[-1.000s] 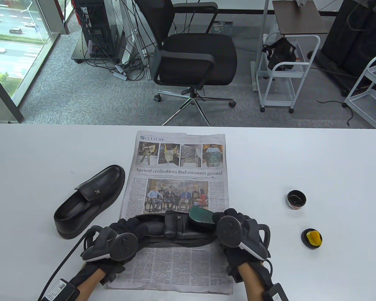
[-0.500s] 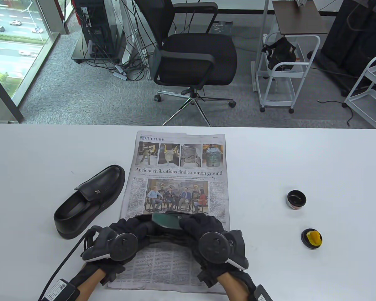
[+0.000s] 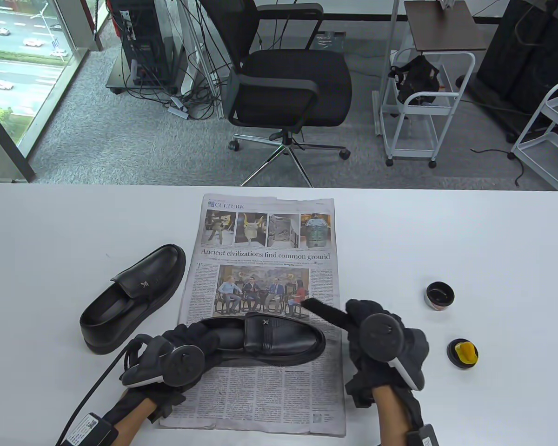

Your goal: Dip and apply built-in sponge shoe polish on shoes

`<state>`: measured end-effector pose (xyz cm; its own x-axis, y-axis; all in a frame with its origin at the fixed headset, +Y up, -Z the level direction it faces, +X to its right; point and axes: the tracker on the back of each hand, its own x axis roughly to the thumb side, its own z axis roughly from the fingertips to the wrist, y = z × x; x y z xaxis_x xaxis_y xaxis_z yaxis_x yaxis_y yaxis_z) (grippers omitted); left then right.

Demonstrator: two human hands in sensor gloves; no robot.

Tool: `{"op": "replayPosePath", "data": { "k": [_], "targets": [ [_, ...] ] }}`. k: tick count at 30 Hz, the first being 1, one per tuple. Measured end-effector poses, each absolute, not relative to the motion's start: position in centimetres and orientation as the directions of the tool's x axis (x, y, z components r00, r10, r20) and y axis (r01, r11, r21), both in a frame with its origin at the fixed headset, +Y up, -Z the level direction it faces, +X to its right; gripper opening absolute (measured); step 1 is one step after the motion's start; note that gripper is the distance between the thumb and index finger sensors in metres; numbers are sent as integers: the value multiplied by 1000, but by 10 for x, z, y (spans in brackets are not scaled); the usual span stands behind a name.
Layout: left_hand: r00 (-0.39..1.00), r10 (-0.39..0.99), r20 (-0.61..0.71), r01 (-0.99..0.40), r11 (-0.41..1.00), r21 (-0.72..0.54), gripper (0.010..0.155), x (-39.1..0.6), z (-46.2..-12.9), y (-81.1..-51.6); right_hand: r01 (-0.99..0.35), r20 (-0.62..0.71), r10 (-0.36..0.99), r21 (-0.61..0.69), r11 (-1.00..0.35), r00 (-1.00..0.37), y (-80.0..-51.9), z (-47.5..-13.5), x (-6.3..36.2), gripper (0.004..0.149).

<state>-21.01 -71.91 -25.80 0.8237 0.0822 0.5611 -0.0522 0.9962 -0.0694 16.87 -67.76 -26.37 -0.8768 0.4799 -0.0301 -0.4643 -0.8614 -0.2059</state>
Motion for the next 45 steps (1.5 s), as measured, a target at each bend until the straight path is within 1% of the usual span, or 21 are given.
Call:
{"op": "replayPosePath", "data": {
  "k": [4,7,8,10,12,13,14,15,16,19,21,24,27,31,33,35,37,39,41,43,45],
  "targets": [
    [824,83,561,-52,996,-70,47,-210,-258,-719,-520,-194,585,-300,-799,-787,-682,-261,212,42],
    [822,84,563,-53,996,-71,47,-210,-258,-719,-672,-238,727,-277,-687,-645,-692,-260,233,46],
    [822,84,563,-53,996,-71,47,-210,-258,-719,-731,-223,777,-265,-629,-588,-696,-261,237,45],
    [823,84,562,-52,996,-73,47,-210,-258,-719,-883,-227,908,-241,-404,-353,-709,-263,246,44],
    [823,85,562,-53,996,-73,47,-210,-258,-719,-940,-286,946,-255,-226,-150,-725,-263,250,46],
    [823,86,562,-53,996,-74,47,-210,-258,-719,-941,-301,944,-259,-220,-138,-728,-263,251,47],
    [823,85,562,-53,996,-74,47,-210,-258,-719,-934,-330,933,-268,-238,-143,-732,-263,252,48],
    [823,84,562,-52,996,-73,47,-210,-258,-719,-907,-353,913,-281,-315,-207,-733,-262,254,51],
    [823,85,562,-53,996,-74,48,-210,-258,-719,-833,-382,855,-289,-472,-351,-727,-261,253,53],
    [823,85,561,-52,996,-75,48,-210,-259,-719,-606,-407,651,-254,-754,-640,-699,-259,245,56],
    [823,84,561,-50,996,-76,48,-210,-259,-719,-495,-385,568,-279,-823,-727,-678,-258,238,54],
    [824,82,561,-48,996,-75,47,-210,-259,-719,-444,-397,540,-312,-840,-742,-659,-262,238,53],
    [825,83,559,-49,996,-75,48,-210,-259,-719,-382,-415,470,-280,-881,-779,-650,-269,246,53],
    [826,83,558,-49,996,-76,48,-210,-259,-719,-252,-506,315,-191,-949,-803,-643,-274,268,55],
    [825,84,558,-50,996,-77,47,-210,-259,-719,-210,-570,229,-101,-973,-789,-650,-273,281,57],
    [825,84,559,-50,996,-77,48,-210,-259,-719,-184,-645,74,104,-977,-760,-669,-271,291,65],
    [825,86,558,-51,996,-78,48,-210,-259,-720,-159,-662,-34,229,-960,-749,-686,-267,298,69],
    [824,85,560,-50,996,-77,48,-210,-259,-720,-163,-659,-38,242,-956,-752,-702,-264,303,67],
    [824,86,560,-50,996,-78,48,-210,-259,-720,-163,-656,10,172,-972,-754,-710,-263,304,61],
    [825,85,558,-50,996,-77,47,-210,-259,-720,-126,-656,19,116,-985,-755,-715,-263,303,49],
    [826,85,557,-50,996,-77,47,-210,-259,-720,-111,-641,-4,138,-984,-767,-720,-264,303,50]
  ]
}}
